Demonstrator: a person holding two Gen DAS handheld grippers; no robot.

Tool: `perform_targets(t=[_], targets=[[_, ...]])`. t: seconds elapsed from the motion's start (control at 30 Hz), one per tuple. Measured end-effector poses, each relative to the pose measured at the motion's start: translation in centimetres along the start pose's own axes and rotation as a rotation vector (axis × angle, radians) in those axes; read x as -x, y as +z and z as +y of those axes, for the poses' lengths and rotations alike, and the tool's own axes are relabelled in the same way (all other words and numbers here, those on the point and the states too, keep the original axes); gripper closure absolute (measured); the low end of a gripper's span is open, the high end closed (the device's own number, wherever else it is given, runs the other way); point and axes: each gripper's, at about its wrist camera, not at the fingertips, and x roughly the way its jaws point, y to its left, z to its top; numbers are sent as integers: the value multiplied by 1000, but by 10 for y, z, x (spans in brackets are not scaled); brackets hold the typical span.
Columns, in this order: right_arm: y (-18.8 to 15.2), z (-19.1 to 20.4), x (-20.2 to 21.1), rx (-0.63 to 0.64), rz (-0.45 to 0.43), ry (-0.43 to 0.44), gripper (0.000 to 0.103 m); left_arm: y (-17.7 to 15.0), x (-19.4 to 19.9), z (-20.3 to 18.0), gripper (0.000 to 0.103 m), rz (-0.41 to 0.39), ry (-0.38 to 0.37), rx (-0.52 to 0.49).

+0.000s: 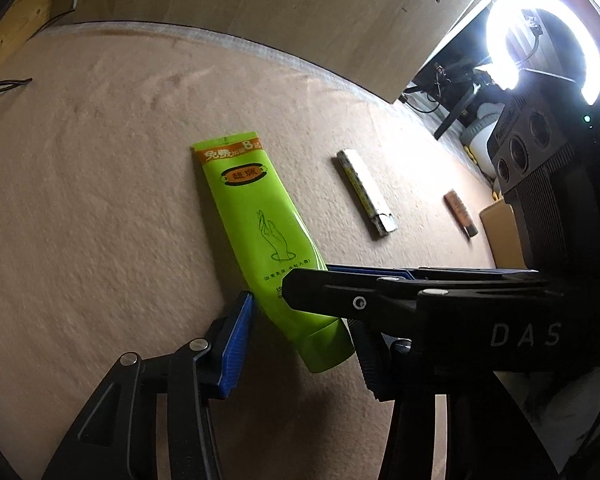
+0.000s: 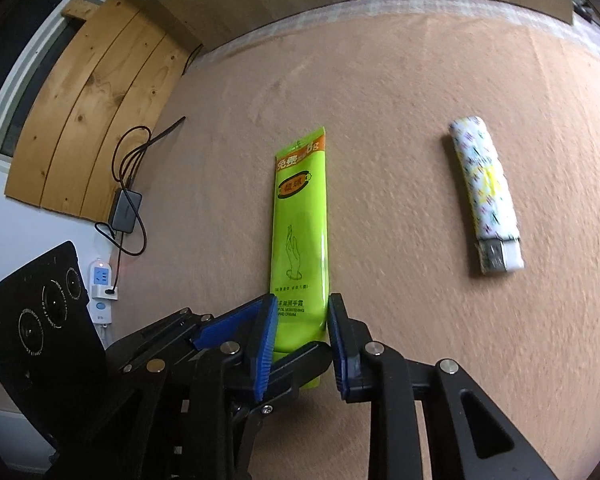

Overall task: Organize objects
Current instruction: 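Lift the green tube with the right tool into the box and release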

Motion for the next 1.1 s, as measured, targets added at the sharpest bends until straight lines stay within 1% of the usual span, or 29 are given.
perform_targets(t=[0.13,0.2,0.4,0.53,0.67,0.83,1.1], targets=[[-6,-9,6,-32,-4,24,84,-5,0,-5,51,-1,14,-13],[-8,-9,10,-40,-11,23,86,-6,1,-7,51,-2,3,-14],[-13,-10,25,-37,-41,21,87,-9,5,-19,52,-10,-21,-15],[-17,-14,39,-36,-65,21,87,-7,8,-36,52,-22,-29,-40],[-21,-21,61,-39,-104,18,87,-3,12,-60,52,-35,-39,-78],[-29,-39,97,-61,-157,22,87,1,12,-100,52,-44,-55,-138],[-56,-85,167,-118,-263,-1,87,1,-1,-191,52,-45,-101,-265]])
